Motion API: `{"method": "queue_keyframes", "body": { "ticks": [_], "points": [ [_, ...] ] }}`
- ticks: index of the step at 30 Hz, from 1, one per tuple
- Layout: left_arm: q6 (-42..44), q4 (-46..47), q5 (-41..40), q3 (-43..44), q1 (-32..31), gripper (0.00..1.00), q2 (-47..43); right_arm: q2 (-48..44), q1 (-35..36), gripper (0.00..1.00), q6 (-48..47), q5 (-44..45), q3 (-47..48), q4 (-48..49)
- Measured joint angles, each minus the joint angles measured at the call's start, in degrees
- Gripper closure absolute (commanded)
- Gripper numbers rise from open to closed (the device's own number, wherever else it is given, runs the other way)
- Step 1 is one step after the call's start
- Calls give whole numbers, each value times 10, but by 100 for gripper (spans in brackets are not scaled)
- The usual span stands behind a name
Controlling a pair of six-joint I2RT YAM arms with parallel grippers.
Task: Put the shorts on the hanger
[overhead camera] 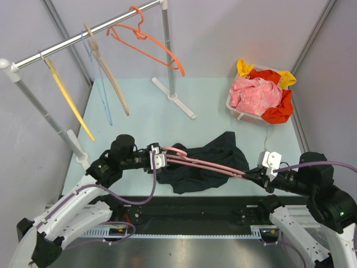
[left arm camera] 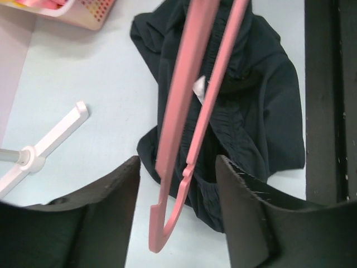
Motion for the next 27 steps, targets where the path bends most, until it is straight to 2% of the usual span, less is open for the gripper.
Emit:
{"method": "queue_keyframes", "body": {
  "ticks": [3, 6, 7, 8, 9, 12, 13, 15, 16, 24, 27],
  "points": [
    [22, -15, 8, -14, 0, 57, -4, 2, 0, 100, -20, -8, 0, 0],
    [38, -29, 13, -16, 0, 76, -4, 5, 0, 100, -36, -14, 0, -2],
    [44, -33, 14, -16, 0, 89, -5, 7, 0, 100, -41, -15, 1, -4],
    [48, -38, 16, -16, 0, 96, -7, 8, 0, 100, -49, -17, 2, -7],
    [49, -41, 18, -16, 0, 100, -8, 10, 0, 100, -54, -18, 2, -10],
    [49, -50, 21, -16, 0, 100, -10, 17, 0, 62, -67, -15, 3, -16],
    [48, -53, 21, -16, 0, 100, -10, 21, 0, 34, -68, -13, 4, -16],
    [46, -56, 23, -16, 0, 100, -10, 35, 0, 16, -66, -7, 8, -15],
    [45, -57, 23, -15, 0, 100, -9, 42, 0, 2, -67, -2, 10, -13],
    [40, -76, 12, 28, 0, 100, 39, 147, 3, 0, -62, 7, 63, -4],
    [33, -84, 4, 50, 0, 100, 64, 199, 34, 0, -56, 18, 84, 17]
  ]
}}
